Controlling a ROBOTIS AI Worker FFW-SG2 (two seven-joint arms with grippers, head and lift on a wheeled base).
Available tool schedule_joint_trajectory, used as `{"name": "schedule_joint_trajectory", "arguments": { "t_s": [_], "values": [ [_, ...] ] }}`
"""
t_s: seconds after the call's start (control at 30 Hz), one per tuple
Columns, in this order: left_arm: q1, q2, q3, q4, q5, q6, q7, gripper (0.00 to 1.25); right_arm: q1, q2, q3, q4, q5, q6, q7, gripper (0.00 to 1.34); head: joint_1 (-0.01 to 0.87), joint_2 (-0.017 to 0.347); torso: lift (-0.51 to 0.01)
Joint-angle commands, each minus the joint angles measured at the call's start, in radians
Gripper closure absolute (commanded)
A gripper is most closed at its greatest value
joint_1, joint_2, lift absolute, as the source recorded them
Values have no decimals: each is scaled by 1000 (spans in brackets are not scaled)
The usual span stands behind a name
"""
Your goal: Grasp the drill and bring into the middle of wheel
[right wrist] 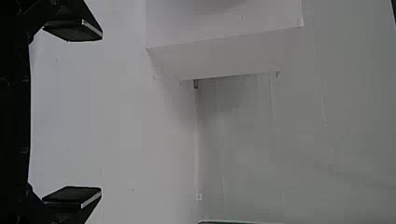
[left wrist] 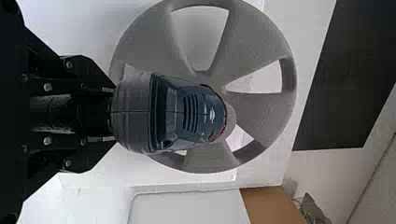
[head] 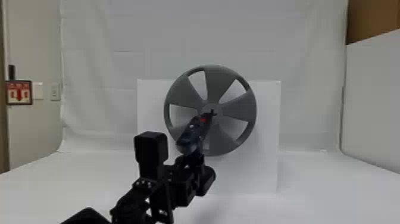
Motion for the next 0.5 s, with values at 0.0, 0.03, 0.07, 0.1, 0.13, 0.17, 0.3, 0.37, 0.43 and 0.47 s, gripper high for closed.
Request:
{"name": "schedule_joint_trajectory", "arguments": {
  "t_s": [0.0, 0.03, 0.07, 0.1, 0.13, 0.17, 0.3, 0.37, 0.43, 0.47],
  "values": [
    [-1, 0, 0, 0, 0, 0, 0, 1216, 0, 0, 1, 0, 2, 0, 0, 128, 54, 31, -403],
    [-1, 0, 0, 0, -2, 0, 0, 1214, 0, 0, 1, 0, 2, 2, 0, 128, 54, 31, -403],
    [-1, 0, 0, 0, -2, 0, 0, 1216, 0, 0, 1, 0, 2, 0, 0, 128, 54, 31, -403],
    [-1, 0, 0, 0, -2, 0, 0, 1216, 0, 0, 1, 0, 2, 0, 0, 128, 54, 31, -403],
    [-1, 0, 0, 0, -2, 0, 0, 1216, 0, 0, 1, 0, 2, 2, 0, 128, 54, 31, -403],
    [-1, 0, 0, 0, -2, 0, 0, 1216, 0, 0, 1, 0, 2, 2, 0, 128, 54, 31, -403],
    [-3, 0, 0, 0, -3, 0, 0, 1216, 0, 0, 2, 0, 3, 2, 0, 128, 54, 31, -403],
    [-5, 0, 2, 0, -3, 0, 0, 1216, 0, 0, 2, 0, 5, 2, 0, 128, 54, 31, -403],
    [-5, 0, 2, 0, -3, 0, 0, 1216, 0, 0, 2, 0, 5, 2, 0, 128, 54, 31, -403],
    [-5, 0, 2, 0, -3, 0, 0, 1216, 0, 0, 2, 0, 5, 2, 0, 128, 54, 31, -403]
  ]
}}
